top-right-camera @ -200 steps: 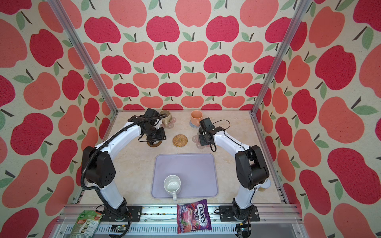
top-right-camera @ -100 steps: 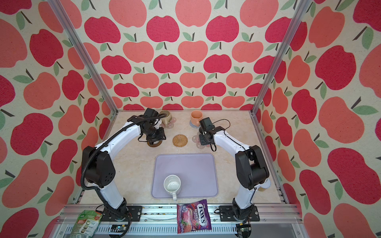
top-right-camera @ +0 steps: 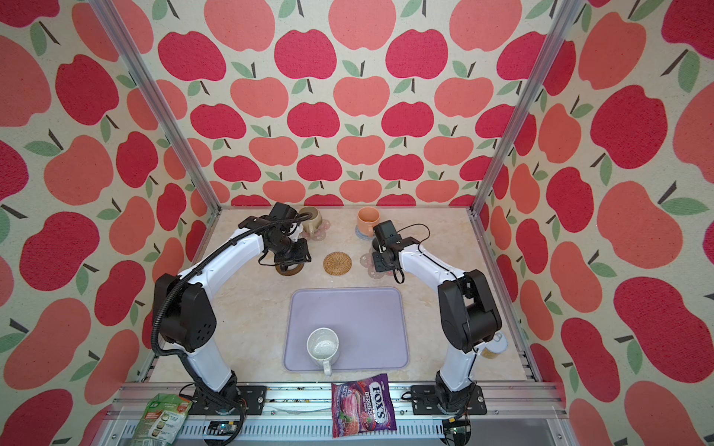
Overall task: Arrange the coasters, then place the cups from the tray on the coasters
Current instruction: 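Lower grey mug onto pink flower coaster and open right gripper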
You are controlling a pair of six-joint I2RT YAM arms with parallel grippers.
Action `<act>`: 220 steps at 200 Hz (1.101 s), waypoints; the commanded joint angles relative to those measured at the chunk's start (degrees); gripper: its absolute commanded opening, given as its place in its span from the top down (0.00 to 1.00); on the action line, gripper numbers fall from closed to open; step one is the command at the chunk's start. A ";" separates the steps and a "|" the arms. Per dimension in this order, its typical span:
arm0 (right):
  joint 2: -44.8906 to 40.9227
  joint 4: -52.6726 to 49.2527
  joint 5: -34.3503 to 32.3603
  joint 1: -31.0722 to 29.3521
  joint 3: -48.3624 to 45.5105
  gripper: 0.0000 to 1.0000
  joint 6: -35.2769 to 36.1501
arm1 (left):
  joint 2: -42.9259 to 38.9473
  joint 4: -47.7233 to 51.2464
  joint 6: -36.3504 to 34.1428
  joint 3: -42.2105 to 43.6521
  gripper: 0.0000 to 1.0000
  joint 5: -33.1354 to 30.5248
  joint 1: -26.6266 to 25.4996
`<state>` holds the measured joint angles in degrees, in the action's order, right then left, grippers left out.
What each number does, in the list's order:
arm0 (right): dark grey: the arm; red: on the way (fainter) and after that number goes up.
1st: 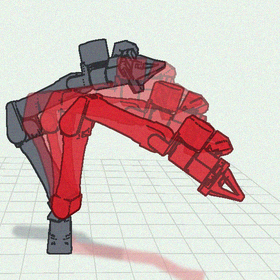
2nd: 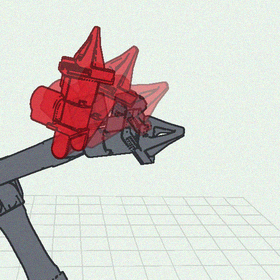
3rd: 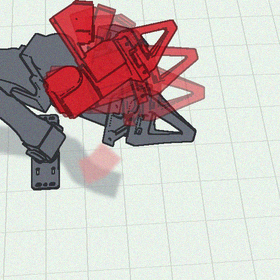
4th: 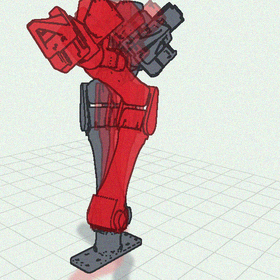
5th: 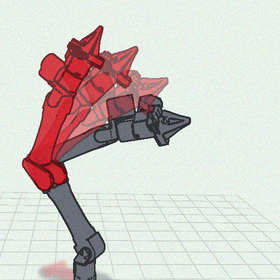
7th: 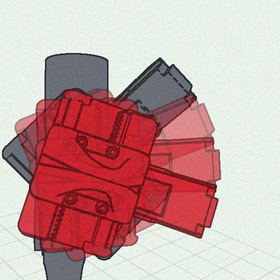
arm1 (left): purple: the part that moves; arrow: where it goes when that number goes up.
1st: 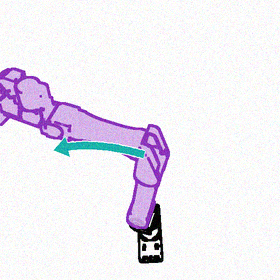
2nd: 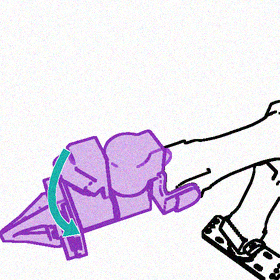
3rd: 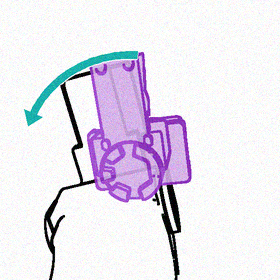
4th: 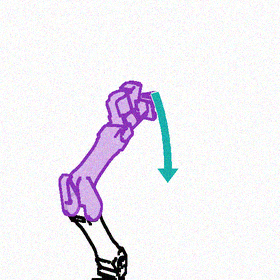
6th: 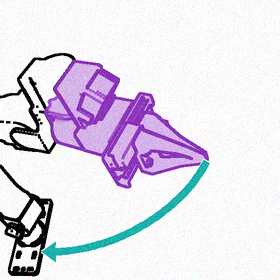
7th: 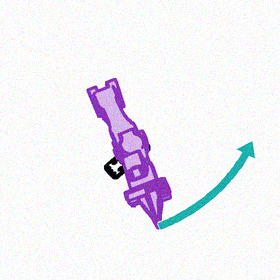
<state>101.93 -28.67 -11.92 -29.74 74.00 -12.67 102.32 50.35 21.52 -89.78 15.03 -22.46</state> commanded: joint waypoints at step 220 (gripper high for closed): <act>-1.03 -2.95 1.88 0.13 2.21 0.63 -4.39 | -3.65 0.22 0.57 1.78 0.60 0.14 0.40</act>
<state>101.93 -30.06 -10.83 -29.71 75.05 -16.12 100.68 50.35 21.54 -88.75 15.03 -22.46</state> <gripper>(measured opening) 0.370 0.395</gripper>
